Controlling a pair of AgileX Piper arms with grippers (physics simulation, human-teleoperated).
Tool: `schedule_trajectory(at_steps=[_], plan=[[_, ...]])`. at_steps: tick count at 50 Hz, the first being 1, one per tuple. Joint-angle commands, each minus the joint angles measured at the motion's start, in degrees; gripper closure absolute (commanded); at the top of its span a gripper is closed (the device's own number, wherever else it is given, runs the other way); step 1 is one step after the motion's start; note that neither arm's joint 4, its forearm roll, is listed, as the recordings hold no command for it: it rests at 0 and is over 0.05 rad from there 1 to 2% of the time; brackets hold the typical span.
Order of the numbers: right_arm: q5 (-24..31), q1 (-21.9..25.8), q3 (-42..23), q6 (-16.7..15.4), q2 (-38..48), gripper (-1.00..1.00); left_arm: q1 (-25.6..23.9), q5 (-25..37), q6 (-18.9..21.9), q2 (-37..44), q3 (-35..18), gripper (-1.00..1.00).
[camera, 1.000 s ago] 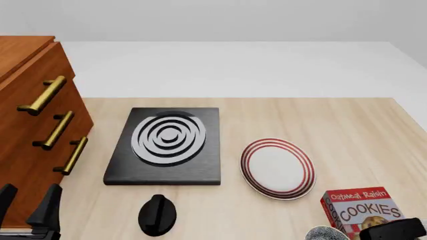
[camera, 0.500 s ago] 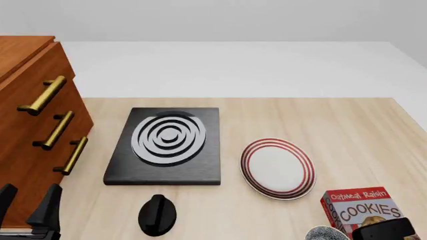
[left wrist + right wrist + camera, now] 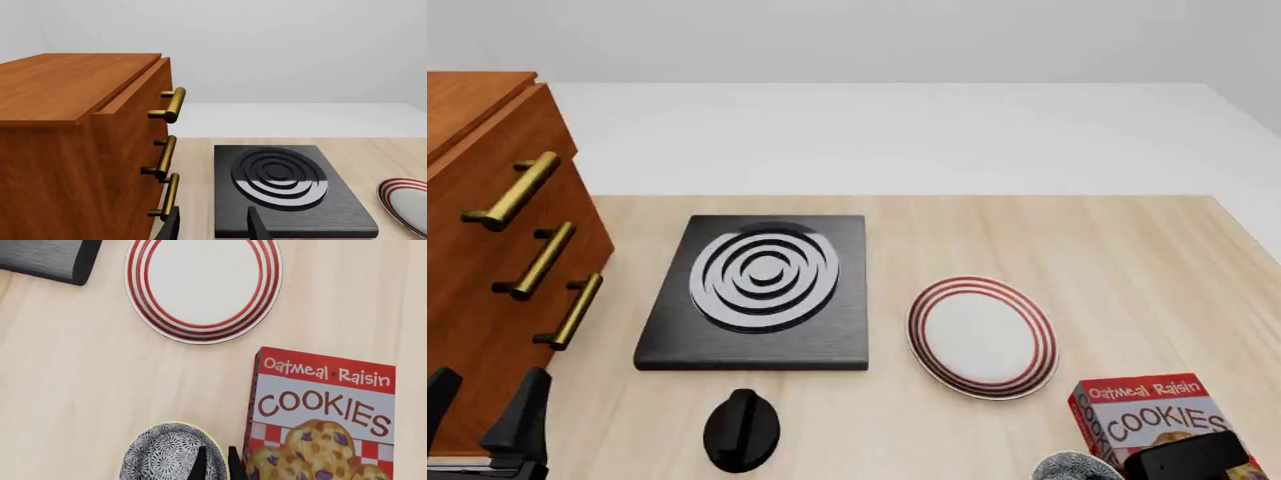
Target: Pick the akita bowl on the ramekin and place it on the plate.
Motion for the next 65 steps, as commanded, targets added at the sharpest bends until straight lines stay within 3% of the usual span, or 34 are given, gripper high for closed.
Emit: schedule_trajectory(at_steps=[1, 13, 33, 45, 54, 65], plan=[[0.02, 0.3, 0.55, -0.82, 0.08, 1.0, 0.0, 0.0, 0.0, 0.0, 0.0, -1.0], [1.9, -0.99, 0.06, -1.2, -1.87, 1.0, 0.0, 0.0, 0.0, 0.0, 0.0, -1.0], [14.35, -6.65, -9.64, -8.29, -11.79, 1.0, 0.0, 0.0, 0.0, 0.0, 0.0, -1.0], [17.03, -6.43, -15.3, -10.12, -12.99, 1.0, 0.0, 0.0, 0.0, 0.0, 0.0, -1.0], [16.37, -6.32, -22.49, -10.77, -11.5, 1.0, 0.0, 0.0, 0.0, 0.0, 0.0, -1.0], [6.88, -5.95, -29.33, -9.85, -2.48, 1.0, 0.0, 0.0, 0.0, 0.0, 0.0, -1.0]])
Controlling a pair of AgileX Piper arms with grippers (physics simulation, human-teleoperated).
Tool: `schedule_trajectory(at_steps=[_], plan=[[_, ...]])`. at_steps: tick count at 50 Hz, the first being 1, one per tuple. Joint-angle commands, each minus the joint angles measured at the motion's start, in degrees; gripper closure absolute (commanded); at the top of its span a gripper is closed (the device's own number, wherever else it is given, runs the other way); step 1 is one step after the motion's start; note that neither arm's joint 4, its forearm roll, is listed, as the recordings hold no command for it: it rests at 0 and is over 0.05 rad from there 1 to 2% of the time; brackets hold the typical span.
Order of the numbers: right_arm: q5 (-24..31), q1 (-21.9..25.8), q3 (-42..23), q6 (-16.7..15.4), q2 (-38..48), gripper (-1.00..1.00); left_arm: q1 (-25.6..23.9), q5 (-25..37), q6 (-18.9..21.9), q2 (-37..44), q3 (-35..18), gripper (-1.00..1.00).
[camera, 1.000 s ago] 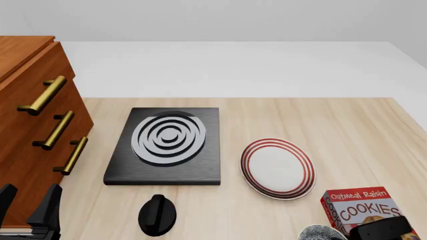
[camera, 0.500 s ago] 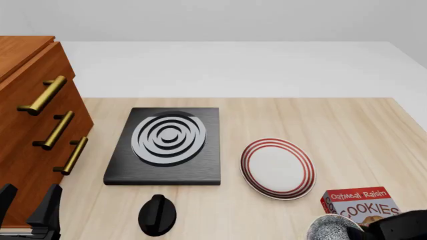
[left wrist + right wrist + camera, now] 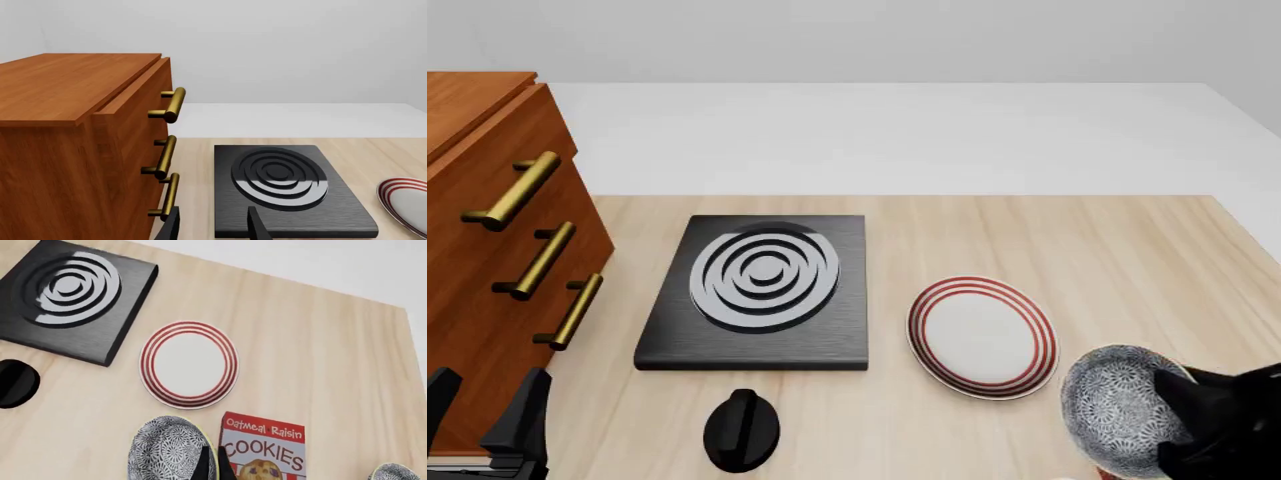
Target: Pick the akita bowl on the ramekin and place it on the plate.
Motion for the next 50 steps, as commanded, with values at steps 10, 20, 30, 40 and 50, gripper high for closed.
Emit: schedule_trajectory(at_steps=[10, 20, 30, 40, 50], plan=[[-18.75, 1.11, -8.77, 5.45, 18.75, 1.0, 0.0, 0.0, 0.0, 0.0, 0.0, -1.0], [-28.36, 1.23, -10.14, 10.3, 29.55, 1.0, 0.0, 0.0, 0.0, 0.0, 0.0, -1.0], [-36.71, 0.65, -11.2, 14.4, 39.8, 1.0, 0.0, 0.0, 0.0, 0.0, 0.0, -1.0], [-44.69, 1.83, -11.24, 18.07, 50.91, 1.0, 0.0, 0.0, 0.0, 0.0, 0.0, -1.0], [-48.4, 1.32, -11.21, 20.13, 57.21, 1.0, 0.0, 0.0, 0.0, 0.0, 0.0, -1.0]])
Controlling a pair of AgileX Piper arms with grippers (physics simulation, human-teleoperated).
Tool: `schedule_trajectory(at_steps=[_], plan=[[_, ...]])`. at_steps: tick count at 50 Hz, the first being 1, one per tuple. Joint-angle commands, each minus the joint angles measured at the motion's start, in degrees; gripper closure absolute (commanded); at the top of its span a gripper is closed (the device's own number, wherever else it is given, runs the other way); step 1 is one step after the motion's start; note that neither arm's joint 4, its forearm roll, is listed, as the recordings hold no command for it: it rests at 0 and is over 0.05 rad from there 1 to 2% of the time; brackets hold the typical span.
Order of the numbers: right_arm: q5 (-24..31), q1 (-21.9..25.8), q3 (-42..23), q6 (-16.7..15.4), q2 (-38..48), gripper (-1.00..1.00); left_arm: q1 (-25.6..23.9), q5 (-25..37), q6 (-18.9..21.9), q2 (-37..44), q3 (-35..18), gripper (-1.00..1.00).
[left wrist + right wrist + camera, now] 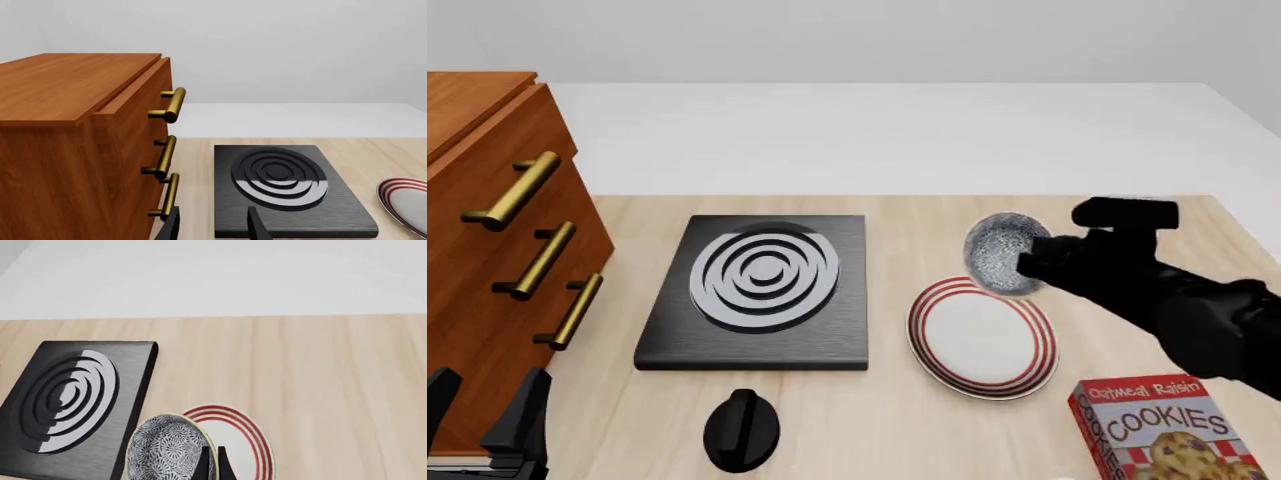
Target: Pick the akita bowl on the ramekin and place it on the plate.
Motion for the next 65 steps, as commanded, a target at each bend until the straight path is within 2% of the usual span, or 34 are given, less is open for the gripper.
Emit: schedule_trajectory(at_steps=[1, 20, 49, 62, 65], plan=[[-5.81, -0.22, -0.61, 2.99, 8.53, 1.0, 0.0, 0.0, 0.0, 0.0, 0.0, -1.0], [-10.98, -0.76, 0.23, 4.4, 16.06, 1.0, 0.0, 0.0, 0.0, 0.0, 0.0, -1.0], [-16.87, -1.68, 2.87, 5.46, 22.84, 1.0, 0.0, 0.0, 0.0, 0.0, 0.0, -1.0], [-17.8, -1.72, 2.96, 5.47, 24.44, 1.0, 0.0, 0.0, 0.0, 0.0, 0.0, -1.0], [-18.55, -0.97, 3.26, 6.75, 25.14, 1.0, 0.0, 0.0, 0.0, 0.0, 0.0, -1.0]])
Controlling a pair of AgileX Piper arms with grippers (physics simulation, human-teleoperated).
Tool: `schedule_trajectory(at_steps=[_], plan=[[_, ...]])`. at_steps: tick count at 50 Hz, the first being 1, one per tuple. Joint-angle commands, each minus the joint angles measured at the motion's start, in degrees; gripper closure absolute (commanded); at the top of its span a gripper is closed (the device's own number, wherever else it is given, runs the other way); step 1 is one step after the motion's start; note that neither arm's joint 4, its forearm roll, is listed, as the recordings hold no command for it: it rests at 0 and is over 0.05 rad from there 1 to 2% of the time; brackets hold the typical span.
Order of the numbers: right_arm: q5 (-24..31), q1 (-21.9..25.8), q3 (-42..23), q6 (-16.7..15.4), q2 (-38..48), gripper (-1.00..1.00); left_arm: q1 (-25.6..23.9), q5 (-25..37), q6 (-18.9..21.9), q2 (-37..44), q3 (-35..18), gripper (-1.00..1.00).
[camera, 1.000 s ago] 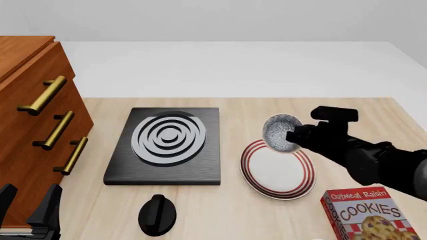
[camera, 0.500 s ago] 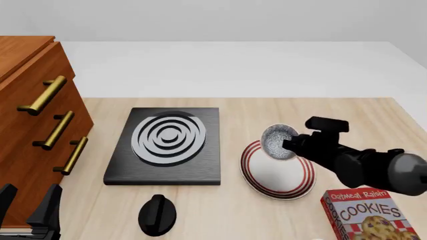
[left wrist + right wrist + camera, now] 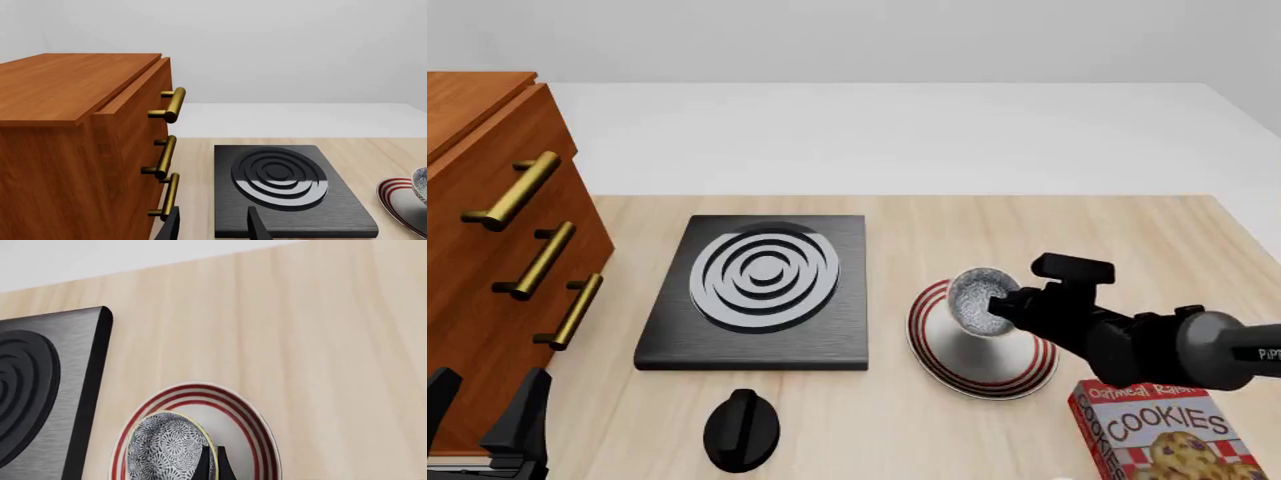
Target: Pick the akita bowl on the ramekin and place it on the plate.
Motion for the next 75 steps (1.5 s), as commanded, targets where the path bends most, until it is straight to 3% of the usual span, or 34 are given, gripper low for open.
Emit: schedule_trajectory(at_steps=[1, 37, 38, 39, 40, 56, 62, 69, 74, 75], plan=[[-1.69, 0.33, 0.27, 1.12, 1.68, 1.0, 0.0, 0.0, 0.0, 0.0, 0.0, -1.0], [-3.96, 0.01, 0.71, 1.44, 5.0, 1.0, 0.0, 0.0, 0.0, 0.0, 0.0, -1.0], [-4.87, 1.79, 1.5, 3.61, 5.05, 1.0, 0.0, 0.0, 0.0, 0.0, 0.0, -1.0], [-4.63, 1.24, 1.3, 2.85, 4.99, 1.0, 0.0, 0.0, 0.0, 0.0, 0.0, -1.0], [-4.69, 1.22, 1.35, 3.11, 4.98, -1.0, 0.0, 0.0, 0.0, 0.0, 0.0, -1.0], [-4.36, 1.43, 3.1, 4.35, 1.01, -1.0, 0.0, 0.0, 0.0, 0.0, 0.0, -1.0], [-2.11, 0.25, 4.21, 2.7, -4.67, -1.0, 0.0, 0.0, 0.0, 0.0, 0.0, -1.0], [4.07, -0.77, 4.91, 0.46, -16.38, -1.0, 0.0, 0.0, 0.0, 0.0, 0.0, -1.0], [11.44, -0.27, 4.31, -0.15, -26.93, -1.0, 0.0, 0.0, 0.0, 0.0, 0.0, -1.0], [12.62, -0.23, 4.08, -1.52, -28.99, -1.0, 0.0, 0.0, 0.0, 0.0, 0.0, -1.0]])
